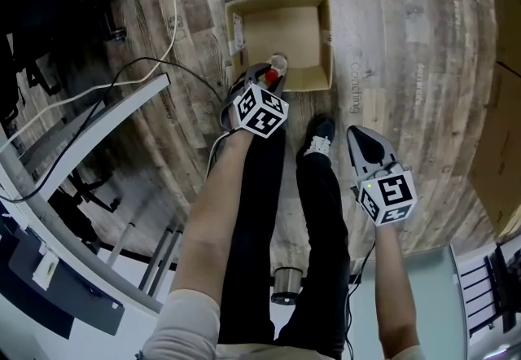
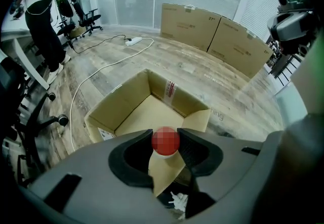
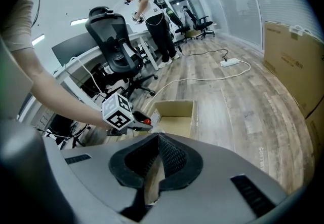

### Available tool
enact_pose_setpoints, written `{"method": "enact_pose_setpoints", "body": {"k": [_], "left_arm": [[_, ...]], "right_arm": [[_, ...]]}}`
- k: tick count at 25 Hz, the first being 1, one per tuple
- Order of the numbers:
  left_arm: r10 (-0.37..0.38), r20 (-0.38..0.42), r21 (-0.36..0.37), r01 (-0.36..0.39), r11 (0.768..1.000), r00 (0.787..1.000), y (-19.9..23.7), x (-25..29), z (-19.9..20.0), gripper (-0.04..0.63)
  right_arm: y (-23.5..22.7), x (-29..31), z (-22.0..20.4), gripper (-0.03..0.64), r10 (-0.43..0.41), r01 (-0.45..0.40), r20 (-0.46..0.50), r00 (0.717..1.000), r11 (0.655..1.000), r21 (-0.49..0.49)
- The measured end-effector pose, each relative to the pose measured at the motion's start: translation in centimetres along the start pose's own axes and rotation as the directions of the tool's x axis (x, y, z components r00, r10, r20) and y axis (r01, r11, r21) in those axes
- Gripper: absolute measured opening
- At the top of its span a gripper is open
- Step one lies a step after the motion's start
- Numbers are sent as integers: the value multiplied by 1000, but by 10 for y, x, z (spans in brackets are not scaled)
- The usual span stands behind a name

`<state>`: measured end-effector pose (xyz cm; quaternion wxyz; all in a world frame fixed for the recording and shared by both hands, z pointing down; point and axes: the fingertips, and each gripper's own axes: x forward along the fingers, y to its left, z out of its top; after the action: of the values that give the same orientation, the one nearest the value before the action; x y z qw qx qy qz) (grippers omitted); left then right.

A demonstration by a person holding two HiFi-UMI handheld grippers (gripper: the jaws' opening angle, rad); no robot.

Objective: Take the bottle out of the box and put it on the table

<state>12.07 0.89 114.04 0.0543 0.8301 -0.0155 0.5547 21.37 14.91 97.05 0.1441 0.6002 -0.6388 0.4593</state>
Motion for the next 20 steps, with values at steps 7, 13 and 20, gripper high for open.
{"method": "enact_pose_setpoints", "body": {"k": [7, 13, 20], "left_arm": [[-4, 28, 59, 3, 998, 1000, -2, -45, 11, 160], [17, 95, 66, -23, 998, 995, 6, -93, 27, 161], [-6, 154, 69, -5, 998, 988, 10, -168, 48, 160]], "right_arm": [[18, -21, 35, 40, -9, 10, 11, 1000, 999, -44], [38, -38, 53, 40, -12, 12, -4, 1000, 996, -88], [79, -53, 81, 40, 13, -16, -25, 1000, 988, -151]]}}
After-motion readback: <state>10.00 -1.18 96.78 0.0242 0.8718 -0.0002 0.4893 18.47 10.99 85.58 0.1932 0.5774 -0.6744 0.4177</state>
